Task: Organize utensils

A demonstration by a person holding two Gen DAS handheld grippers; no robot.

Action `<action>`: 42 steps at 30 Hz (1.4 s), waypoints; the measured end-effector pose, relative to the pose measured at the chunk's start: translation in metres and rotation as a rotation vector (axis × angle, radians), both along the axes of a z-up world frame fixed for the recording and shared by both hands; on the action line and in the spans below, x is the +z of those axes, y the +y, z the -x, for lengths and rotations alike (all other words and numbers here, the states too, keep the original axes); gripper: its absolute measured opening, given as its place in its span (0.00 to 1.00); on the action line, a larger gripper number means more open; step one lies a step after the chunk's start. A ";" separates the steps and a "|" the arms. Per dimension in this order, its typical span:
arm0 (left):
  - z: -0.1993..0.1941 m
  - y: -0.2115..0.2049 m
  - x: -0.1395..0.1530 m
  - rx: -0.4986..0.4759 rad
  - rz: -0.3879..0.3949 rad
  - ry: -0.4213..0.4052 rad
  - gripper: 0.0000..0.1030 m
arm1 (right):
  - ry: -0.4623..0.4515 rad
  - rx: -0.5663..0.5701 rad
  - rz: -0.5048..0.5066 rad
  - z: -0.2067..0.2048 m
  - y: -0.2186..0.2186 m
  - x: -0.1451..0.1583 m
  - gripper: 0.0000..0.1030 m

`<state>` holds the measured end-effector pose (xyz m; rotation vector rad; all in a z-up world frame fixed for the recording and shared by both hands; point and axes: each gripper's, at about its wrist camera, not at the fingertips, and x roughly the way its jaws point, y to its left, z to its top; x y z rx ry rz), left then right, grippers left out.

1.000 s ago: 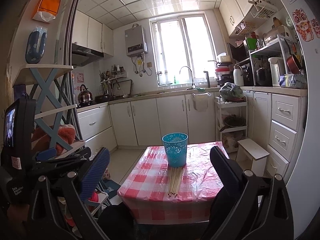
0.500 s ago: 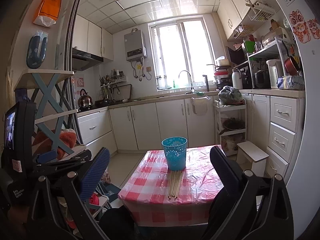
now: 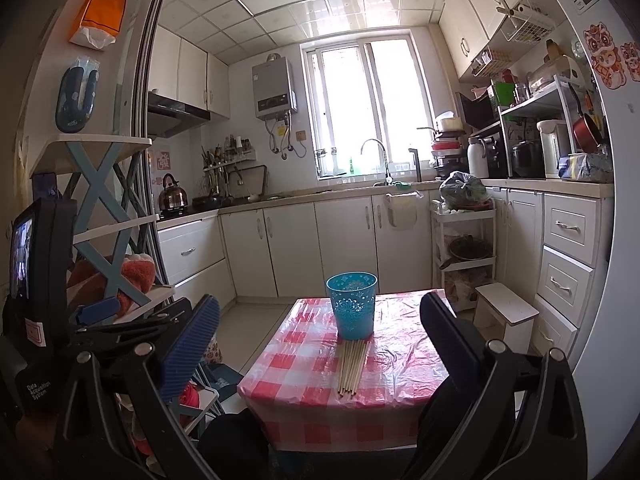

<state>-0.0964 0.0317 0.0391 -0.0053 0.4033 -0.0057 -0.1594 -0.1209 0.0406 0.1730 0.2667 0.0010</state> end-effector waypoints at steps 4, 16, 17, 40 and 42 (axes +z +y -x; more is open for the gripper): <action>-0.003 -0.001 -0.001 0.001 -0.001 0.004 0.93 | 0.008 0.001 0.002 -0.004 0.001 -0.003 0.93; -0.019 -0.003 -0.007 0.013 -0.005 0.034 0.93 | 0.025 0.001 -0.003 -0.014 -0.004 -0.010 0.93; -0.023 -0.004 -0.009 0.014 -0.006 0.040 0.93 | 0.033 0.002 -0.004 -0.018 -0.005 -0.012 0.93; -0.161 -0.013 -0.081 0.006 -0.006 0.286 0.93 | 0.482 0.040 -0.079 -0.203 -0.056 -0.143 0.61; -0.175 -0.011 -0.092 0.011 -0.002 0.315 0.93 | 0.598 0.073 -0.128 -0.240 -0.063 -0.181 0.42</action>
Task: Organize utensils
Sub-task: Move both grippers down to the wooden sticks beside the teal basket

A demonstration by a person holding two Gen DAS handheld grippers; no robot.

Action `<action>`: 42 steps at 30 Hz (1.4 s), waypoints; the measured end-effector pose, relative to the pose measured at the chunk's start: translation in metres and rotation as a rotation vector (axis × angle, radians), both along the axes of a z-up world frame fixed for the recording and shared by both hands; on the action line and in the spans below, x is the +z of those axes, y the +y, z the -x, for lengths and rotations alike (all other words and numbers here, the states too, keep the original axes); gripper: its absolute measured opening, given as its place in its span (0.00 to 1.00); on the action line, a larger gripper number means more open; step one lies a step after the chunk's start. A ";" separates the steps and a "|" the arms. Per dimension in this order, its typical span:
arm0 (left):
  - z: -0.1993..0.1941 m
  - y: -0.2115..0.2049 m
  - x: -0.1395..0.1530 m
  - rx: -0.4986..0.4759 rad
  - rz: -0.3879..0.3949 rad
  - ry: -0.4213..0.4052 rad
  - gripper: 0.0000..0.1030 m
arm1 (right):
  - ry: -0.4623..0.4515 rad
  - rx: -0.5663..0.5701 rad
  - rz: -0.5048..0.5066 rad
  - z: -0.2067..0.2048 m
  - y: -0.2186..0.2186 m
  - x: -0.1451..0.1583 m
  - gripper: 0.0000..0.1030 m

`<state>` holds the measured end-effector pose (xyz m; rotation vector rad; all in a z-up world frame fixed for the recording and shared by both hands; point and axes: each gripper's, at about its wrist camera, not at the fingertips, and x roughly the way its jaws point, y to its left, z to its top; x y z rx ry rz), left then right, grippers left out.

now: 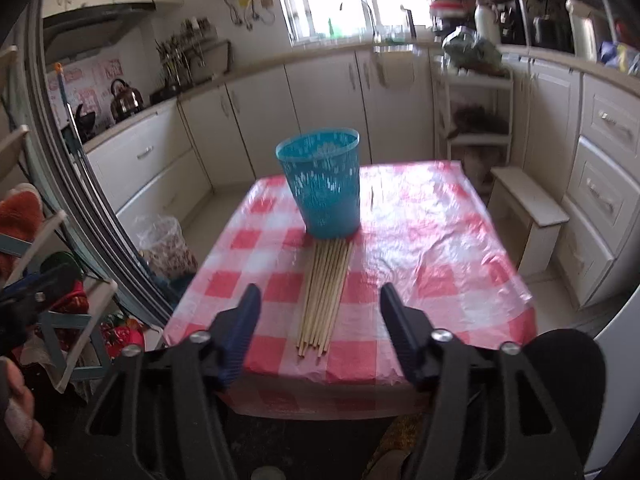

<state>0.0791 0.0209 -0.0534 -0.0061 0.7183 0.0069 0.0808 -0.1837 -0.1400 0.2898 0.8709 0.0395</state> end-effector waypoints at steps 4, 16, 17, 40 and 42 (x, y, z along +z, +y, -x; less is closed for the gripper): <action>-0.025 0.002 -0.022 0.018 -0.003 0.040 0.93 | 0.115 0.017 -0.007 -0.058 0.000 -0.055 0.32; -0.090 -0.015 -0.081 0.016 -0.035 0.182 0.93 | 0.207 0.020 0.047 -0.132 -0.007 -0.116 0.14; -0.095 -0.018 -0.083 0.014 -0.035 0.185 0.93 | 0.205 0.025 0.058 -0.132 -0.008 -0.116 0.14; -0.236 -0.133 -0.190 -0.120 -0.065 0.388 0.85 | 0.213 0.167 0.030 -0.153 -0.046 -0.124 0.06; -0.239 -0.136 -0.192 -0.118 -0.074 0.395 0.85 | 0.212 0.166 0.022 -0.154 -0.048 -0.124 0.06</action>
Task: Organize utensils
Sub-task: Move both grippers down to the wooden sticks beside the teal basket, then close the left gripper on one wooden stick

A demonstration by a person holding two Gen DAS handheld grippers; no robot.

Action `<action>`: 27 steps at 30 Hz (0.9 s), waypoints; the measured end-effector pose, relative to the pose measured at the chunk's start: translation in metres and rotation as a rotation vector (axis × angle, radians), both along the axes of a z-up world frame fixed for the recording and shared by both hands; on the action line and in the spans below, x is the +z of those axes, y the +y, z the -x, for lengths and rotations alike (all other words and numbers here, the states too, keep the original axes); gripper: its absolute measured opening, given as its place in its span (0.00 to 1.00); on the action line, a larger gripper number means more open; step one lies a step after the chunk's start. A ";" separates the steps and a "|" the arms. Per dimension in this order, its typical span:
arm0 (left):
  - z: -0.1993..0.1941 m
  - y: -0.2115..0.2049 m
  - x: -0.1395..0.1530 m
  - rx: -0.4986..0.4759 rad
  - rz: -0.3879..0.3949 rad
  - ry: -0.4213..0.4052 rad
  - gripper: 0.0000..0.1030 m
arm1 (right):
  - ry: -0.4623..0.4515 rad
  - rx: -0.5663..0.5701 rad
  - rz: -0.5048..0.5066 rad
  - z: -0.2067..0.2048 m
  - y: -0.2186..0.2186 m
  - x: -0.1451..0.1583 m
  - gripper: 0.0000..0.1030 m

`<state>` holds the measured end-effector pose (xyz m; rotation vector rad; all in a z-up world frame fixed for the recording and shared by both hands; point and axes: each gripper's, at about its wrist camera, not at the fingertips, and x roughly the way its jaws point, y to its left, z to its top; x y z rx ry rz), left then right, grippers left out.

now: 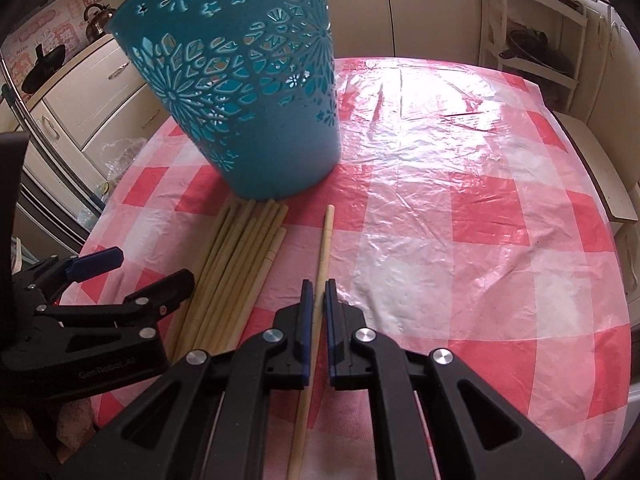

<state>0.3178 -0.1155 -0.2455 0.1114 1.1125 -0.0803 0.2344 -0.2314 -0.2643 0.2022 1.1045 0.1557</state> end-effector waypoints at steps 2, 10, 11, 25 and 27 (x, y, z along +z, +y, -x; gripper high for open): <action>-0.003 -0.002 -0.002 0.005 -0.008 0.006 0.85 | -0.001 0.003 0.000 -0.001 0.000 0.000 0.06; -0.016 0.002 -0.004 0.007 0.026 0.003 0.76 | -0.003 -0.003 -0.008 -0.001 0.000 0.000 0.06; -0.017 0.000 -0.003 0.000 0.023 0.000 0.67 | -0.005 -0.004 -0.008 -0.001 0.000 -0.001 0.06; -0.028 0.028 0.006 -0.032 0.180 0.078 0.05 | -0.029 -0.004 0.022 -0.004 0.009 -0.002 0.07; -0.019 0.040 0.019 -0.026 0.213 0.045 0.05 | -0.032 -0.003 0.028 -0.004 0.011 -0.002 0.07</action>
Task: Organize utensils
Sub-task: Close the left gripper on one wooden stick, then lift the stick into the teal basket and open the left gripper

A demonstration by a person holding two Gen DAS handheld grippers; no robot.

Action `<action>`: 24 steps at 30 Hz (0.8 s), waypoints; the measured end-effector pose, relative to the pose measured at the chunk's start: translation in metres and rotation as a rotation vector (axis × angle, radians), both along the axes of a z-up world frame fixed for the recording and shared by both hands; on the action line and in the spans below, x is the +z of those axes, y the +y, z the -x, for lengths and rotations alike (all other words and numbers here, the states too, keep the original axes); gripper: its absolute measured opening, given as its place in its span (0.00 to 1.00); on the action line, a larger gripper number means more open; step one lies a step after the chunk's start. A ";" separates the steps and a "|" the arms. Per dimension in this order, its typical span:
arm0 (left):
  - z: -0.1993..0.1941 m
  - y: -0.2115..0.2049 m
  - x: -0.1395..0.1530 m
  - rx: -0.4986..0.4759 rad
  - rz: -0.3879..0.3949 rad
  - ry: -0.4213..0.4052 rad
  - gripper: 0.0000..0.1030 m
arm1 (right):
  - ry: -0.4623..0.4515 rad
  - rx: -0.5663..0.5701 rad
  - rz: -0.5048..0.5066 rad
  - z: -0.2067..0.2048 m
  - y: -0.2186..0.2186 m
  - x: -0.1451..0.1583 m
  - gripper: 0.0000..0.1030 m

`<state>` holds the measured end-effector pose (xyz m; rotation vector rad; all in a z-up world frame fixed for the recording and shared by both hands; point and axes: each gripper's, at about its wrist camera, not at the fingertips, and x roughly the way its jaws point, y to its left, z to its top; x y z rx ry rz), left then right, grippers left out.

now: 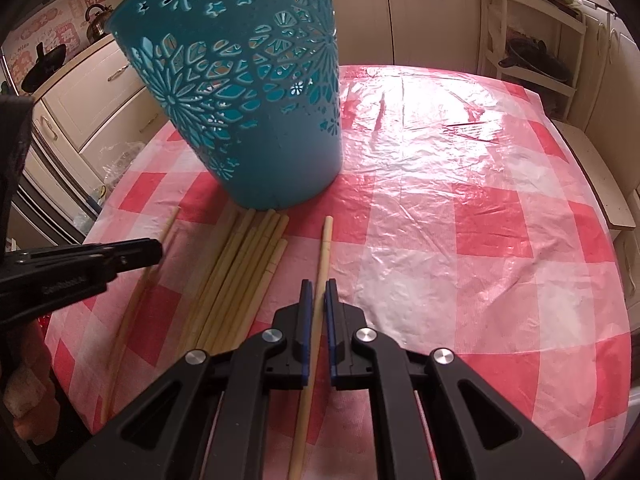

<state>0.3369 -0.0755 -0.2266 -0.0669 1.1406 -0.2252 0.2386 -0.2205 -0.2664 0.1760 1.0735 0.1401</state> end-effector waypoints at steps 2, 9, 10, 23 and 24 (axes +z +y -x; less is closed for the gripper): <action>0.009 0.010 0.020 0.001 0.036 -0.057 0.05 | -0.002 -0.001 0.003 0.000 0.001 0.000 0.07; 0.028 0.027 0.120 0.044 0.171 -0.314 0.05 | -0.011 -0.005 -0.004 0.004 0.000 -0.002 0.08; 0.024 0.028 0.138 0.047 0.195 -0.361 0.05 | -0.011 -0.008 -0.010 0.004 0.000 -0.002 0.08; -0.056 -0.032 0.214 0.161 0.226 -0.709 0.05 | -0.034 0.028 0.006 0.007 0.006 0.001 0.31; -0.062 -0.038 0.210 0.174 0.210 -0.723 0.05 | -0.037 0.035 0.011 0.007 0.008 0.001 0.32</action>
